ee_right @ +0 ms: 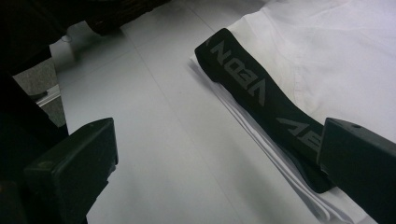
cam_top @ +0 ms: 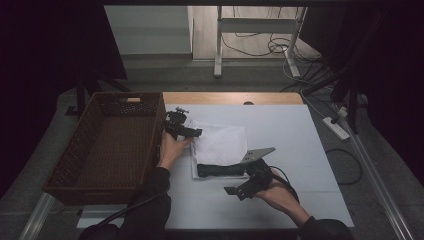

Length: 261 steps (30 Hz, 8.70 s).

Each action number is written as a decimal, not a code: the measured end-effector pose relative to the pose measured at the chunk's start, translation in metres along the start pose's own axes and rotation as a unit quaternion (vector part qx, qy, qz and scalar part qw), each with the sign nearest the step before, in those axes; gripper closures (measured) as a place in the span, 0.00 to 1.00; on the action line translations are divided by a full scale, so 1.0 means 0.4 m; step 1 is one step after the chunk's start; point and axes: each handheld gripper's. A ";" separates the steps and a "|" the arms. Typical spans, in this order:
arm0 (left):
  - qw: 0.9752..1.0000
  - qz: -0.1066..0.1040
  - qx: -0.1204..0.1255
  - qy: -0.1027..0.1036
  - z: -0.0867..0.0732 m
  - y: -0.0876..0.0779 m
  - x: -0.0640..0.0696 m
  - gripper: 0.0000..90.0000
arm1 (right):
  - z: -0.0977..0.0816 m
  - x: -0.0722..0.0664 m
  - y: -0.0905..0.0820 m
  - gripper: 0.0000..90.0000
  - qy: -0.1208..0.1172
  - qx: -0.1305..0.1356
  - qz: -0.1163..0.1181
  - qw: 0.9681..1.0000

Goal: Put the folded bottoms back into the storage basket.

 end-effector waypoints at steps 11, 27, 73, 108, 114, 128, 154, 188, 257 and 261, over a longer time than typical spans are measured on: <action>0.999 0.036 -0.013 0.010 -0.008 0.038 -0.013 0.12 | -0.002 0.000 0.003 0.00 -0.003 -0.006 0.000 1.000; 0.997 -0.002 0.042 0.064 -0.048 0.033 0.002 0.61 | -0.004 0.001 0.031 0.00 -0.008 -0.028 -0.013 1.000; 0.996 -0.049 0.043 0.057 -0.051 0.035 -0.010 0.86 | 0.054 0.039 0.225 0.24 -0.148 -0.144 -0.046 0.977; 0.996 -0.010 0.050 0.071 -0.053 0.030 0.017 0.89 | 0.092 0.114 0.199 0.86 -0.130 -0.138 -0.018 0.982; 0.996 0.000 0.049 0.072 -0.039 0.009 0.027 0.90 | 0.102 0.114 0.190 0.86 -0.106 -0.124 0.014 0.987; 0.995 0.007 0.064 0.080 -0.007 -0.033 0.047 0.90 | 0.128 0.095 0.163 0.86 -0.100 -0.099 0.035 0.989; 0.992 0.008 0.088 0.084 0.083 -0.149 0.073 0.90 | 0.196 0.073 0.068 0.86 -0.077 -0.024 0.058 0.995; 0.991 -0.001 0.103 0.081 0.136 -0.329 -0.005 0.90 | 0.321 0.002 0.086 0.86 -0.089 0.035 0.103 0.990; 0.975 0.032 0.218 0.011 0.139 -0.660 -0.267 0.91 | 0.605 -0.131 0.236 0.86 -0.122 0.129 0.138 0.974; 0.973 0.033 0.228 0.008 0.136 -0.680 -0.278 0.91 | 0.616 -0.138 0.242 0.86 -0.123 0.136 0.141 0.973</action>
Point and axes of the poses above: each handheld gripper's, and its own axes: y roughly forward along the jaws, z roughly out of its top, x roughly to its right
